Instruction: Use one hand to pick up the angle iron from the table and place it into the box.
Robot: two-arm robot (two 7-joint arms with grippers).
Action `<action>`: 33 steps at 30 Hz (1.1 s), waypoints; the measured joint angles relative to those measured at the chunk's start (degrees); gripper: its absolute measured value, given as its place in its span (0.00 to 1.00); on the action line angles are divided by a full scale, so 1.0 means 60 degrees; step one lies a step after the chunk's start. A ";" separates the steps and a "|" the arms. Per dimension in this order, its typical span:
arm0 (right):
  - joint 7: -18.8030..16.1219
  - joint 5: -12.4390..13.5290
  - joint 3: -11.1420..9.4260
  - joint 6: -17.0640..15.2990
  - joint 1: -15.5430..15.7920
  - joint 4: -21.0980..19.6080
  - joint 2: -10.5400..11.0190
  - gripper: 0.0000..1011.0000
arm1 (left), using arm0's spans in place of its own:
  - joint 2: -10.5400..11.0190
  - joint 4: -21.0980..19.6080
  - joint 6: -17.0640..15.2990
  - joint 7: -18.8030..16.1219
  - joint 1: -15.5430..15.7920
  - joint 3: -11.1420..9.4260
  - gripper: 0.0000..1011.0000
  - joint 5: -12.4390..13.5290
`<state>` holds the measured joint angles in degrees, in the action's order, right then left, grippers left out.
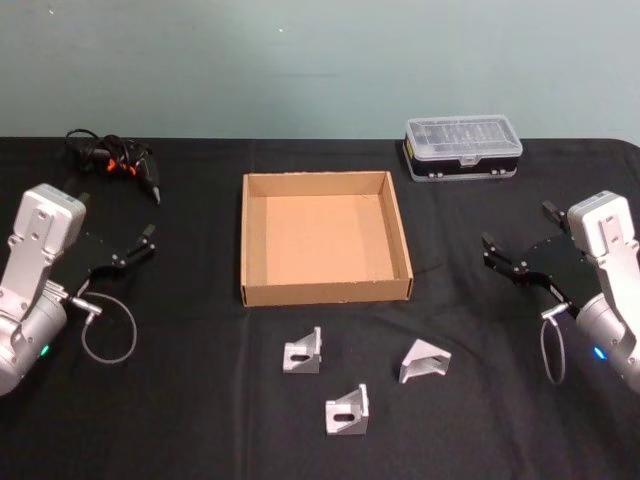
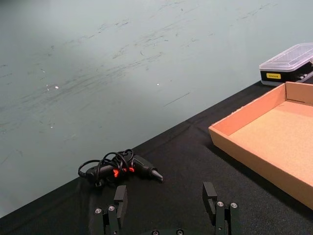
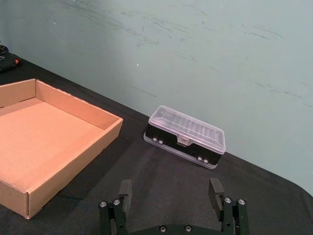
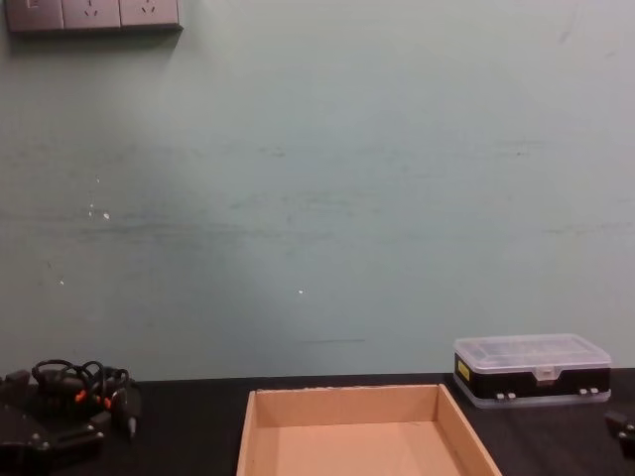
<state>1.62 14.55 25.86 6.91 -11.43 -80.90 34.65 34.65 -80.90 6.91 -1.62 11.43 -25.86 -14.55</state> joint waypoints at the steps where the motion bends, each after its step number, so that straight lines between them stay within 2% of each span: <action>1: 0.0000 0.0000 0.0000 0.0000 0.0000 0.0000 0.0000 0.99 | 0.0000 0.0000 0.0000 0.0000 0.0000 0.0000 1.00 0.0001; 33: 0.0000 0.0000 0.0000 0.0000 0.0000 0.0000 0.0000 0.99 | 0.0000 0.0000 0.0000 0.0000 0.0000 0.0000 1.00 0.0001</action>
<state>1.62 14.55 25.86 6.91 -11.43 -80.90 34.65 34.64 -80.90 6.91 -1.62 11.43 -25.86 -14.55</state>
